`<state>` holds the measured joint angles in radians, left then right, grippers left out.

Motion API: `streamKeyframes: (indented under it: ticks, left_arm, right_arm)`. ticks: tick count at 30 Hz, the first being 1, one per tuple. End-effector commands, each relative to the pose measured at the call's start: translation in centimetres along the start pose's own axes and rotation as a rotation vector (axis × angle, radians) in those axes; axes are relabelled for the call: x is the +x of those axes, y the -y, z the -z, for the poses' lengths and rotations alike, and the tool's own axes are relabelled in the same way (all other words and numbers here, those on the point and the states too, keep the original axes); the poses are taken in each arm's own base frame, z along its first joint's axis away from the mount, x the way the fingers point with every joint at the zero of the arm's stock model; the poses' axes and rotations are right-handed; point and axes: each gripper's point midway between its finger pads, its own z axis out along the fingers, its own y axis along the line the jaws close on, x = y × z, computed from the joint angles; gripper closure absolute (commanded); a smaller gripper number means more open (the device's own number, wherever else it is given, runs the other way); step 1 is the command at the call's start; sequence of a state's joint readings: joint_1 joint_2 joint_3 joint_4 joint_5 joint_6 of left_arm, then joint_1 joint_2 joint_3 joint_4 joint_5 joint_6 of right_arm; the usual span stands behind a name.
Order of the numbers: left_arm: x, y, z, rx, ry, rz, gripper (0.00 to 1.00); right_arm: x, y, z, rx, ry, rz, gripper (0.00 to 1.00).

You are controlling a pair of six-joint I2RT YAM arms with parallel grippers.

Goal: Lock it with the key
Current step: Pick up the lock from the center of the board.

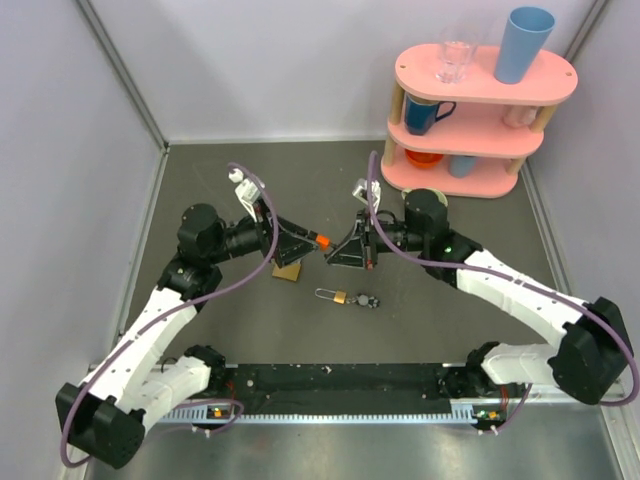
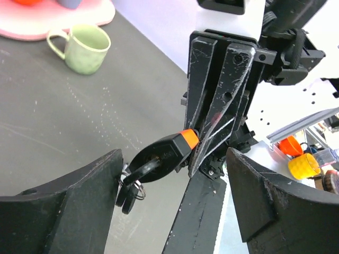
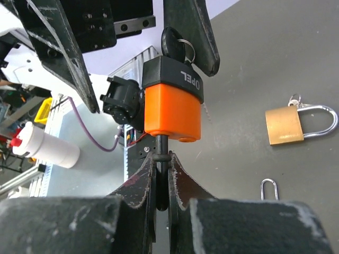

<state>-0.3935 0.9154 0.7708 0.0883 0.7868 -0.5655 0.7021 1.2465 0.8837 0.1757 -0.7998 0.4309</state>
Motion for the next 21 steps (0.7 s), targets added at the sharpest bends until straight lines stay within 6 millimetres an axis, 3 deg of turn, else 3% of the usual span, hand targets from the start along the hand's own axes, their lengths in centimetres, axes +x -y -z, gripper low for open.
streamKeyframes:
  ticks: [1,12,21]
  left_arm:
    - [-2.5,4.0,0.9,0.123,0.009,-0.150,0.16]
    - [-1.6,7.0,2.3,0.277,-0.096,-0.297,0.13]
    - [-0.4,6.4,1.7,0.316,-0.150,-0.255,0.16]
  right_arm:
    - [-3.0,-3.1,1.5,-0.054,0.000,0.159,1.00]
    - [-2.9,-6.4,3.0,-0.158,-0.066,0.171,1.00]
    - [-3.3,-7.3,3.4,-0.168,-0.053,0.170,1.00]
